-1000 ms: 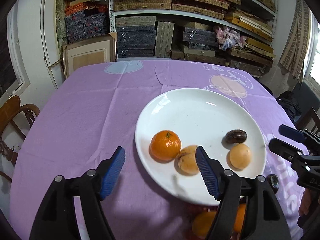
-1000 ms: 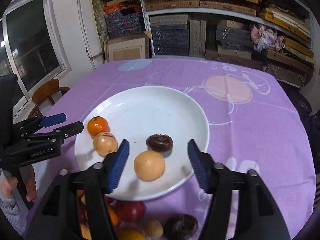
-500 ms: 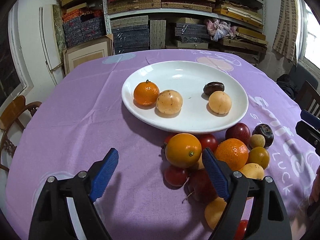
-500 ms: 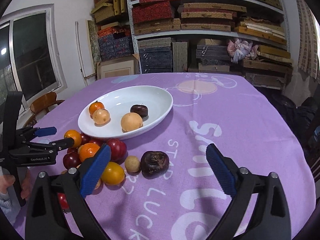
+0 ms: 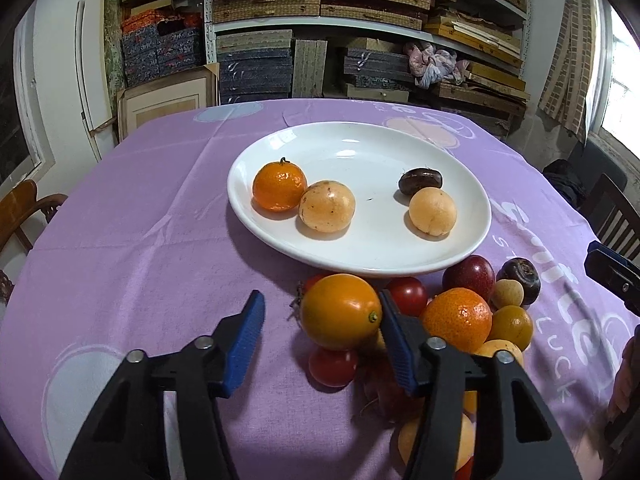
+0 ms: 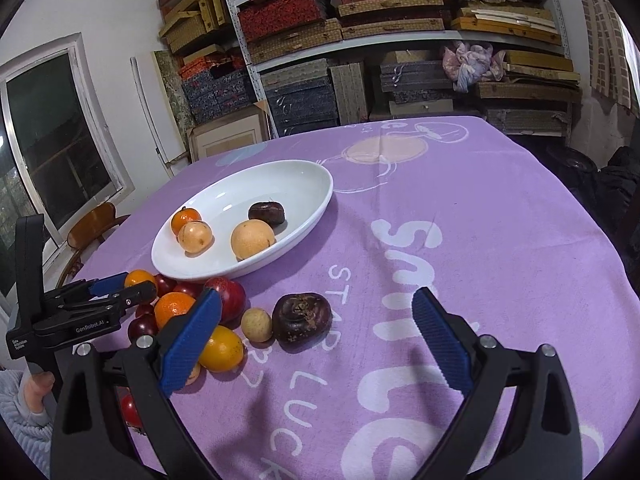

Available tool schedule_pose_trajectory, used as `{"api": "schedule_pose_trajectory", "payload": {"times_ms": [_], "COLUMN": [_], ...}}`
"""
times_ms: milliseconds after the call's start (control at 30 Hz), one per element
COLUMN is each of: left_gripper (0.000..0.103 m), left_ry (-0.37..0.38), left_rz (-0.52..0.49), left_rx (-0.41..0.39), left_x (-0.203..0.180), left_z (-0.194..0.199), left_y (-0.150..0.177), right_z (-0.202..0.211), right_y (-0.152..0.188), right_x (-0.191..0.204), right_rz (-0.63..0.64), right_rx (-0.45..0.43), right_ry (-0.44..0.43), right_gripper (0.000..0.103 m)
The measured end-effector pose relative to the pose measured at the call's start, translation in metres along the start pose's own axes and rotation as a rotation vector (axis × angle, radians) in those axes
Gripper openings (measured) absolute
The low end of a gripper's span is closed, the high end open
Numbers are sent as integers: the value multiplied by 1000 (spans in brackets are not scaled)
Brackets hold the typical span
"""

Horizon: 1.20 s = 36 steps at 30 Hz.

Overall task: Organize fruits
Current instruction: 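Grasp an orange with the left gripper while the right grasps a dark purple fruit, then place the orange and dark purple fruit on the white plate, opening both grippers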

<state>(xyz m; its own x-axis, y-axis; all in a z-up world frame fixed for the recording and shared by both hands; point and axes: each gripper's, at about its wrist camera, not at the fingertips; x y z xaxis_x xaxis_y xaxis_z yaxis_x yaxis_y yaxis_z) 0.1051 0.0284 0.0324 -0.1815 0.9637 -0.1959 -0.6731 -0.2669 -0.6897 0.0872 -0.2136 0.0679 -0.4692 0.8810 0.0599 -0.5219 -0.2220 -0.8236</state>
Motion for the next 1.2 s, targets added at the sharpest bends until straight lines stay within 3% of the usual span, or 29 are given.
{"api": "schedule_pose_trajectory", "payload": {"times_ms": [33,300,333,400,467,633,833,933,1000,1200], "left_gripper": [38,38,38,38,38,38,38,38,38,38], "left_ry": [-2,-4,-7,-6,-10,-1,9,13,12,17], "left_rz": [-3,16,22,37,50,48,46,45,45,53], "left_rx": [2,-10,-13,-13,-13,-4,9,14,17,22], "left_x": [0,12,15,20,25,25,24,25,24,26], "left_z": [-1,6,8,12,13,13,11,11,9,7], "left_y": [0,3,3,3,3,4,6,6,6,6], "right_z": [0,-11,-15,-25,-35,-43,-70,-77,-80,-70], "right_y": [0,2,3,6,9,4,1,-3,-3,-1], "right_x": [0,17,19,19,16,18,25,28,30,24], "right_rz": [5,121,144,153,126,143,155,165,177,152], "right_rx": [4,91,111,157,189,199,280,280,283,253], "right_ry": [-2,-5,16,11,-26,7,-11,-4,-10,-54], "right_gripper": [94,92,88,64,53,52,52,52,45,44]}}
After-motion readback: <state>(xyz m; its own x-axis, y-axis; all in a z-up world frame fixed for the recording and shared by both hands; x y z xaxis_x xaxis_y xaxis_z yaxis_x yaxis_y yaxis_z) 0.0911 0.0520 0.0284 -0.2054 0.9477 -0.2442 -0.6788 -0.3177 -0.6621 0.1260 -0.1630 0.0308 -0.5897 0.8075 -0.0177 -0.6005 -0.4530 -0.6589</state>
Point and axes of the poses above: each gripper's, at about its wrist camera, not at the fingertips, and z roughly against the way its jaws point, x to its left, y to its underside, and after that the axes turned 14 degrees about z, right-handed
